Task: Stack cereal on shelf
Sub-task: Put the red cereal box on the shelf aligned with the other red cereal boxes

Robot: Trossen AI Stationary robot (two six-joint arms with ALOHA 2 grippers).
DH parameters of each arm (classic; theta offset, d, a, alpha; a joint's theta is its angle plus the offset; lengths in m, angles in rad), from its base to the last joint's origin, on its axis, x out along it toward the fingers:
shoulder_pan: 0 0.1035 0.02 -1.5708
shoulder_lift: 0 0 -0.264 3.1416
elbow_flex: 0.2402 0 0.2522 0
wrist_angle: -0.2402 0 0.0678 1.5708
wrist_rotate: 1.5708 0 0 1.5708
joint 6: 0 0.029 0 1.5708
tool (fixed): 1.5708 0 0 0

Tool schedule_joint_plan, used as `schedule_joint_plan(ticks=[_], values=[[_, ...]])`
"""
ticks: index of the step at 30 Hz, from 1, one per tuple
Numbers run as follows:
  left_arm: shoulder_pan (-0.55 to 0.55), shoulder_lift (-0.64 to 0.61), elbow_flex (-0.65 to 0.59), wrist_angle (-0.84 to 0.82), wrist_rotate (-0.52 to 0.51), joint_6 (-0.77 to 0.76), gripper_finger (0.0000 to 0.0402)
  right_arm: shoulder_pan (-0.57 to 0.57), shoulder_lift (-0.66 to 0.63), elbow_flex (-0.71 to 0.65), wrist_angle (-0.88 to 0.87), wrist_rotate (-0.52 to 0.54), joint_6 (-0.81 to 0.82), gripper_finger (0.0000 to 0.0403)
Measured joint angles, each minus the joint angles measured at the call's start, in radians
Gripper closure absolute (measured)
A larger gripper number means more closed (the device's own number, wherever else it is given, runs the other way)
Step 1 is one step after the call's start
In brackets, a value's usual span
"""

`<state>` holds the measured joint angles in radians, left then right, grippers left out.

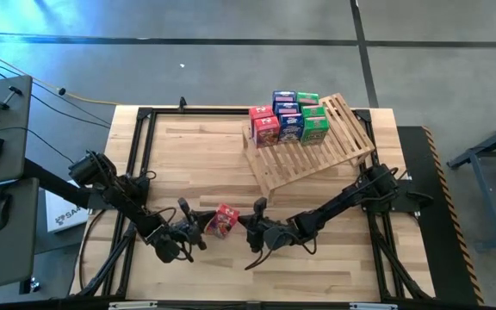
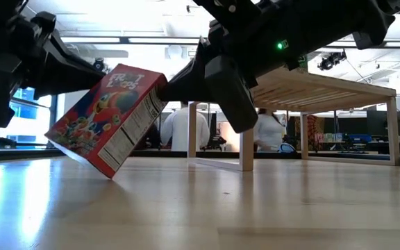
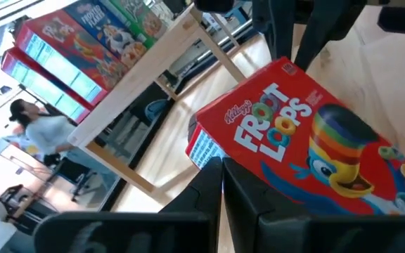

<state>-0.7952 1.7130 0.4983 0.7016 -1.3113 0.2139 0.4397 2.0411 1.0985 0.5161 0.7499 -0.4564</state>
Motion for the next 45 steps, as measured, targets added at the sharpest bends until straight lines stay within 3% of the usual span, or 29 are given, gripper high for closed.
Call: schedule_joint_plan(ticks=[10, 16, 28, 38, 45], values=[[-0.023, 0.000, 0.001, -0.081, -0.007, -0.079, 0.0392, 0.000, 0.000, 0.000, 0.016, -0.001, -0.123, 0.0402], [-0.054, 0.001, 0.002, -0.140, -0.033, -0.154, 0.0392, -0.001, 0.000, 0.000, 0.013, -0.057, -0.164, 0.0402], [-0.064, 0.027, 0.002, -0.140, -0.046, -0.158, 0.0392, -0.001, 0.000, 0.000, 0.004, -0.141, -0.161, 0.0402], [-0.068, 0.146, 0.040, -0.098, -0.083, -0.135, 0.0392, -0.001, 0.000, 0.000, -0.003, -0.151, -0.178, 0.0402], [-0.071, 0.149, 0.070, -0.101, -0.109, -0.135, 0.0392, 0.000, 0.000, 0.000, -0.002, -0.156, -0.180, 0.0402]])
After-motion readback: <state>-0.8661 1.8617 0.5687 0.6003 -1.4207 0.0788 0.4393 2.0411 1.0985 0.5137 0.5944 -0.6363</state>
